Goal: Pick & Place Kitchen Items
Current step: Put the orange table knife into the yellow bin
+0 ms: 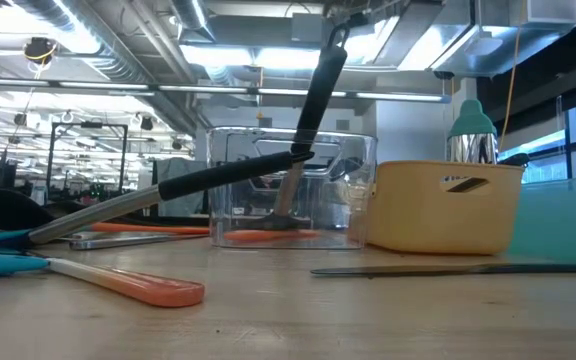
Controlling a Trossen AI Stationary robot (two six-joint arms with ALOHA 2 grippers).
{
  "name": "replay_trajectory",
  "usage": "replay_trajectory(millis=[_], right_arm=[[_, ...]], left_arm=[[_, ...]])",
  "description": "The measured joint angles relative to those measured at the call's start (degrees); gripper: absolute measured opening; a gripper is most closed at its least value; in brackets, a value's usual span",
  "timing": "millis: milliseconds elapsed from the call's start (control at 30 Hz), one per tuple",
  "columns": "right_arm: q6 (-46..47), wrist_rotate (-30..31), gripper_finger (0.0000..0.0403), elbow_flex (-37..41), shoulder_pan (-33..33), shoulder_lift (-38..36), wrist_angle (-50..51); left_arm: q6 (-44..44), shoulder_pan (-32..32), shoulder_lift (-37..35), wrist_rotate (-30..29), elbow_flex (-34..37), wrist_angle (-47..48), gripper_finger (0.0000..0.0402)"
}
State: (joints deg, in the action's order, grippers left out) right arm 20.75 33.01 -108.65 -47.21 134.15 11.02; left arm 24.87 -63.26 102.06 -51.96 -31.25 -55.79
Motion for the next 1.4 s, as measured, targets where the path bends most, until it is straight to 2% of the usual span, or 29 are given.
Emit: replay_trajectory(millis=[67,133,567,633,767,867,1133,1400], right_arm=[[0.0,0.0,0.0018,0.0,0.2,0.0,0.0],[0.3,0.0,0.0018,0.0,0.3,0.0,0.6],[1.1,0.0,0.0018,0.0,1.1,0.0,1.9],[5.2,-0.1,0.0018,0.0,2.0,0.0,2.5],[19.7,-0.5,0.0018,0.0,5.7,0.0,7.2],[24.3,-1.7,0.0018,0.0,8.1,0.3,9.8],[28.8,-8.8,0.0018,0.0,11.0,0.6,10.1],[27.6,-7.7,0.0019,-0.1,10.3,0.6,9.5]], left_arm=[[-1.1,0.0,0.0,-0.8,2.6,-4.5,0.0002],[-0.5,0.1,0.0,-0.9,3.4,-4.8,0.0002],[7.1,3.7,0.0,-0.6,3.5,2.4,0.0002],[8.4,4.4,0.0,-0.6,3.5,3.2,0.0002],[10.1,5.5,0.0,0.3,3.5,4.9,0.0002],[12.6,6.0,0.0,0.2,3.5,8.4,0.0002],[28.9,8.7,0.0,0.3,3.5,23.6,0.0002],[33.2,10.6,0.0,1.6,3.4,28.4,0.0002]])
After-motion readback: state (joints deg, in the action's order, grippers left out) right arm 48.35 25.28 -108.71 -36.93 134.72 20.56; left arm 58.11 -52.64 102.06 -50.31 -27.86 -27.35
